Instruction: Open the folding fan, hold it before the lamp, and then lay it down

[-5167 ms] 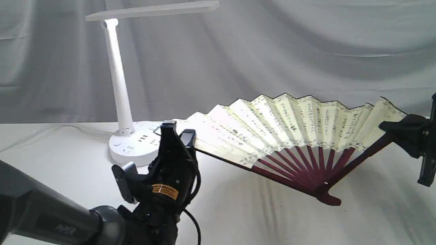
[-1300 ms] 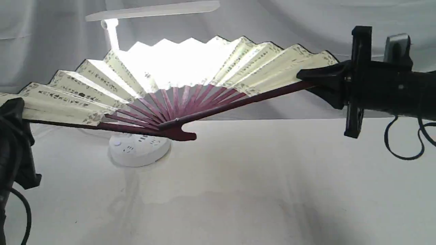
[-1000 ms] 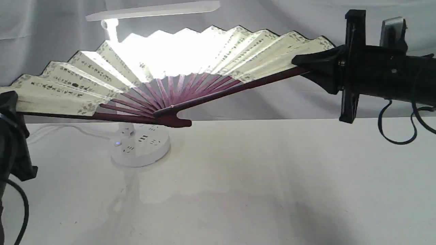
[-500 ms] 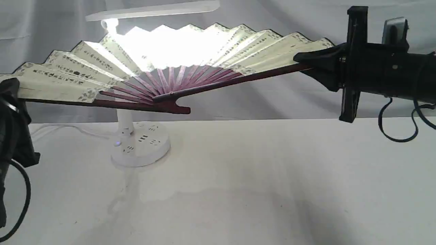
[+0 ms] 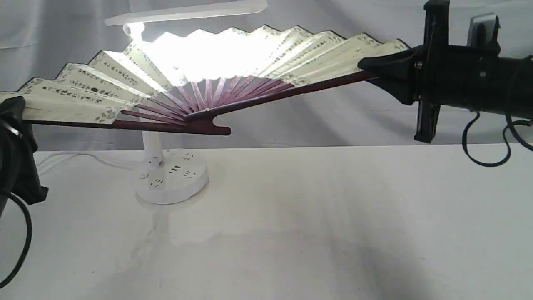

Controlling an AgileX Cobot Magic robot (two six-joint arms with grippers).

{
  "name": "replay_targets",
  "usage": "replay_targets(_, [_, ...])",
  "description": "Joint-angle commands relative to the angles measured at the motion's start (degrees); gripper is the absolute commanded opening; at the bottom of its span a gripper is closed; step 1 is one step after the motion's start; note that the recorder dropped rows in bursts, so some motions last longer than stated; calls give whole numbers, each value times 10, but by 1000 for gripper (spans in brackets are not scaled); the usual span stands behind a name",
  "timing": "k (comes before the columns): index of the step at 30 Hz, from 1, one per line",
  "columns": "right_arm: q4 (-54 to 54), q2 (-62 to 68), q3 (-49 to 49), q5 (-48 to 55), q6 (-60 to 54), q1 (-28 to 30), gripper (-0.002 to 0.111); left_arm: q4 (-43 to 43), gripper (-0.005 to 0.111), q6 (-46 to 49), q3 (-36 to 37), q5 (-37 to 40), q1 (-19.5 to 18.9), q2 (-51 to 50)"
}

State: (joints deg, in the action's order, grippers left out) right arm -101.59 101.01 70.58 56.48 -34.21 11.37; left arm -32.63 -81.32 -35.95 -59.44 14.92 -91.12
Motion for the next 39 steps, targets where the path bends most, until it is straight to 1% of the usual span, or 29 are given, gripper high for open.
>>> replay_targets(1, [16,-6,26,-30,-22,5,0,-51,0,-32,-7,-37,-12,12])
replay_targets(4, [16,-6,32,-30,-7,5,0,-51,0,-43,-7,-37,-12,12])
replay_targets(27, [16,-6,32,-30,-12,5,0,-51,0,-53,-7,-37,-12,12])
replay_targets(39, [16,-6,32,-46,-15,5,0,-56,0,-54,-7,-37,-12,12])
